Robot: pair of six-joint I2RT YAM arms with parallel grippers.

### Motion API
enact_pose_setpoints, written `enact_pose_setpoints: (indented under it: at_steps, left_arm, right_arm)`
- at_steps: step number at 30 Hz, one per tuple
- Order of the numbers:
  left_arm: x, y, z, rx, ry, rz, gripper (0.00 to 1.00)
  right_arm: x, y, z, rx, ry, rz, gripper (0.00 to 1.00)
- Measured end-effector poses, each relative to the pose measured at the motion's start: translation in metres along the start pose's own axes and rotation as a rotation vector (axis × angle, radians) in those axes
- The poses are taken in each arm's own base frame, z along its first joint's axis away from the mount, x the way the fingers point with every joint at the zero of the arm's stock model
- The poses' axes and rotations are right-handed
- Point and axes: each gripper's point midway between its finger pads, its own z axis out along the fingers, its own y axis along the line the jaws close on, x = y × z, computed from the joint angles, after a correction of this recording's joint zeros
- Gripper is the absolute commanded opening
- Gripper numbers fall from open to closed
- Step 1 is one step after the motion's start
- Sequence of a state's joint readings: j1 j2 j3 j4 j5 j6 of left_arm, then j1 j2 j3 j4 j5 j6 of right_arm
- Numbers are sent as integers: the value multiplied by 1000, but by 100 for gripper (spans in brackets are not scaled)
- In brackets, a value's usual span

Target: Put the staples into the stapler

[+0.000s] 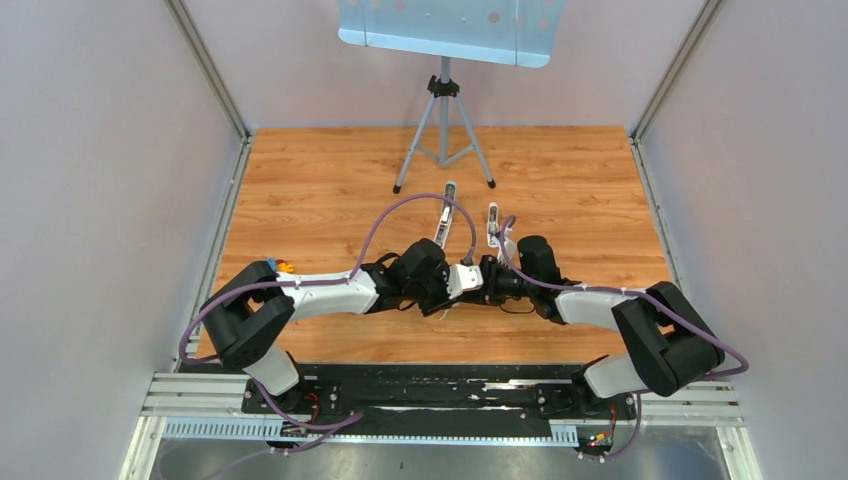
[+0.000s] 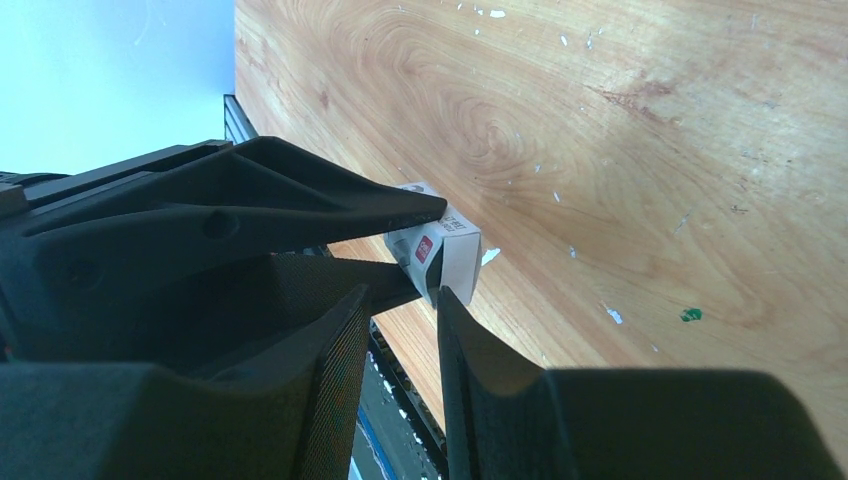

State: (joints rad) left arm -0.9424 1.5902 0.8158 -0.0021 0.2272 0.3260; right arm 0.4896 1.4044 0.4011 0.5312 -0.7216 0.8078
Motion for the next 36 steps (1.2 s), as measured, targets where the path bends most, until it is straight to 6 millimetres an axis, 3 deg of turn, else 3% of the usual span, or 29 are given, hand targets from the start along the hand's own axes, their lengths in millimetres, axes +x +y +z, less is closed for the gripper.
enact_pose_setpoints:
  at_steps: [36]
  left_arm:
    - [1,-2,-2,11,3,2,32]
  right_arm:
    - [-3,0,6,-24,-7,4,33]
